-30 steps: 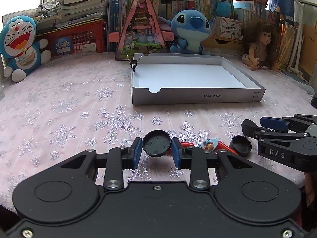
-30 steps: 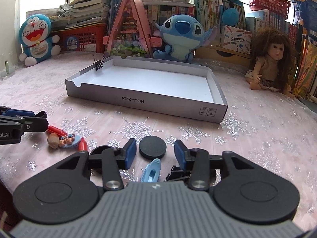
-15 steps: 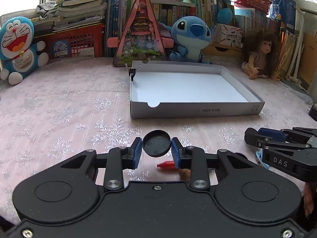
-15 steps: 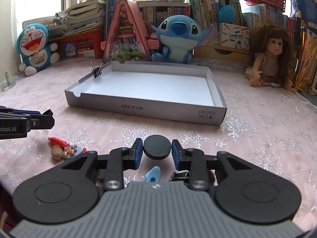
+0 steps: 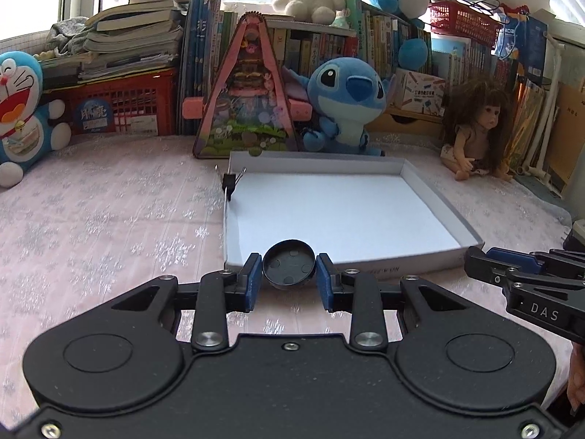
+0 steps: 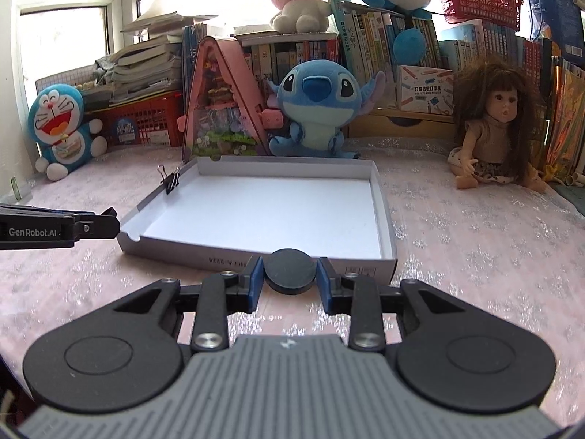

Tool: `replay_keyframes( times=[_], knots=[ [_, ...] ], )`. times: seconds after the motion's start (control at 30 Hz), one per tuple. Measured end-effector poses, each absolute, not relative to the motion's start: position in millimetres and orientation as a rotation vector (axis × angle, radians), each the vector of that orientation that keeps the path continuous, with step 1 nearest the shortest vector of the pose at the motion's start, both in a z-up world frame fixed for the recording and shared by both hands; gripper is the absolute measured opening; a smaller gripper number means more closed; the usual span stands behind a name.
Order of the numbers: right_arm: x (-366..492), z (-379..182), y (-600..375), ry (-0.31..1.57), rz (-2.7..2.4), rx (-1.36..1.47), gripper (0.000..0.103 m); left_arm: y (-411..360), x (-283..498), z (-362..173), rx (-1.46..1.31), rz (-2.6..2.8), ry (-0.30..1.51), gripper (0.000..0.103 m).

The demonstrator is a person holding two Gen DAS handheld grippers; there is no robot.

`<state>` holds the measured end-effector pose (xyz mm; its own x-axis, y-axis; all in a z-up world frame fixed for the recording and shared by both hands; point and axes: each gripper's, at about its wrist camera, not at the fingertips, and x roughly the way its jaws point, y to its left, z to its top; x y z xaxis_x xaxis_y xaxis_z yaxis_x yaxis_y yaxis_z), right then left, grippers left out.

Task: Organize rigid objects
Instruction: 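Carry the black lid in the left gripper over the white tray while the right gripper carries its lid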

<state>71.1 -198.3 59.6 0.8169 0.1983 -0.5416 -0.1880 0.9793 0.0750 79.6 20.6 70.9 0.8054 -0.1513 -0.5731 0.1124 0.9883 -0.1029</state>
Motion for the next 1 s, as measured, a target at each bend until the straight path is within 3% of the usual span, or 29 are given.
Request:
replay_keyframes(
  times=[0.33,0.6,1.0],
  knots=[
    [130.3,77.9,-213.0,0.669,0.287,0.095,0.037,19.3,148.8,87.9,-0.114,-0.183,0.706,0.03],
    [188.3,60.5,-220.6,0.82,0.277,0.215,0.037,16.3,215.0,61.3,-0.227,-0.226,0.868,0.03],
    [223.8,41.3,-207.5,0.899,0.198,0.133,0.037,-5.1,249.9,37.5,-0.077,-0.161,0.937,0.03]
  ],
)
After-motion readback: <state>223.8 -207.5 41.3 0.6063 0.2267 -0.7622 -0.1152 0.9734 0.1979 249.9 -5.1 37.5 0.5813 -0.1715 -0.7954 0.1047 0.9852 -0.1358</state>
